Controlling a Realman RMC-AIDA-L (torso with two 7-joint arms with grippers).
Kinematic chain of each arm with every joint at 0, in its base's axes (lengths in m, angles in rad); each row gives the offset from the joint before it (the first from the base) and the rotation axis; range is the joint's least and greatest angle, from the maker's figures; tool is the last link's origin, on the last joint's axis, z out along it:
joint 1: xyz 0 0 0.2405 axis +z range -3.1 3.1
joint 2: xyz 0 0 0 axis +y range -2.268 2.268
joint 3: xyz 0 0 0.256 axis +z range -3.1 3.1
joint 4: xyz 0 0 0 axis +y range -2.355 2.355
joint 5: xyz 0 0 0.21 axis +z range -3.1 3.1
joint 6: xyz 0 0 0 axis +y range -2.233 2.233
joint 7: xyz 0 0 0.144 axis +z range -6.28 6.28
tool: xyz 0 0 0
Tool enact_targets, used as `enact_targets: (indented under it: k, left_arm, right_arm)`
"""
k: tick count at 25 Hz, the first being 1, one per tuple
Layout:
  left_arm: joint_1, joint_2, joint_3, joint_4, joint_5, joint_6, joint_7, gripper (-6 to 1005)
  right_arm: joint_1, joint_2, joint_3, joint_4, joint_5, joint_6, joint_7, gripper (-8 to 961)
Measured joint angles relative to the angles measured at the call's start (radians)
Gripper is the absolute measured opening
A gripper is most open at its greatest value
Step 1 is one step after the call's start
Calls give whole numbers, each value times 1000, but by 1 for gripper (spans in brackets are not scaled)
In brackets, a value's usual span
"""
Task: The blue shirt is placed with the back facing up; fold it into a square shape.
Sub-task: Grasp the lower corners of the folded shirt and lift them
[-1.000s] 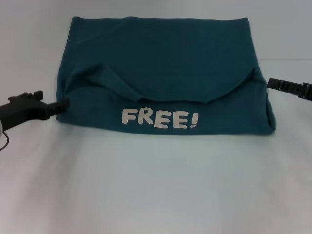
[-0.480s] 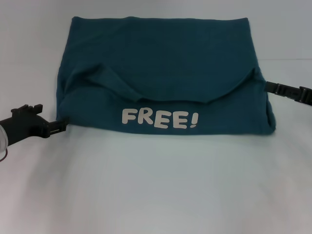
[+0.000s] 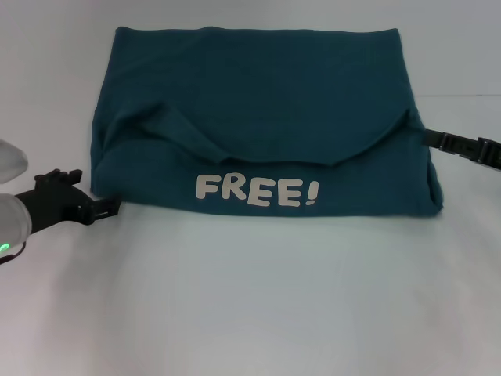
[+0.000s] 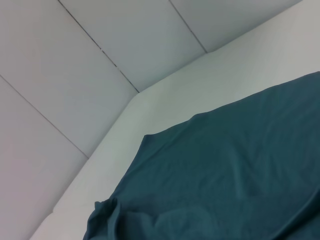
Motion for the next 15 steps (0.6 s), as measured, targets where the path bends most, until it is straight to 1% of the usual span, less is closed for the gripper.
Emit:
enact_targets:
  k: [7, 13, 15]
  left_arm:
    - [-9, 1, 43, -3, 3, -1, 1, 876]
    - [-10, 1, 47, -2, 4, 2, 1, 876]
    - [-10, 1, 48, -2, 5, 1, 1, 854]
  right_arm:
    - [-7, 1, 0, 3, 12, 3, -6, 653]
    - [-9, 1, -1, 4, 14, 5, -8, 653]
    - [-9, 1, 0, 3, 14, 5, -8, 653]
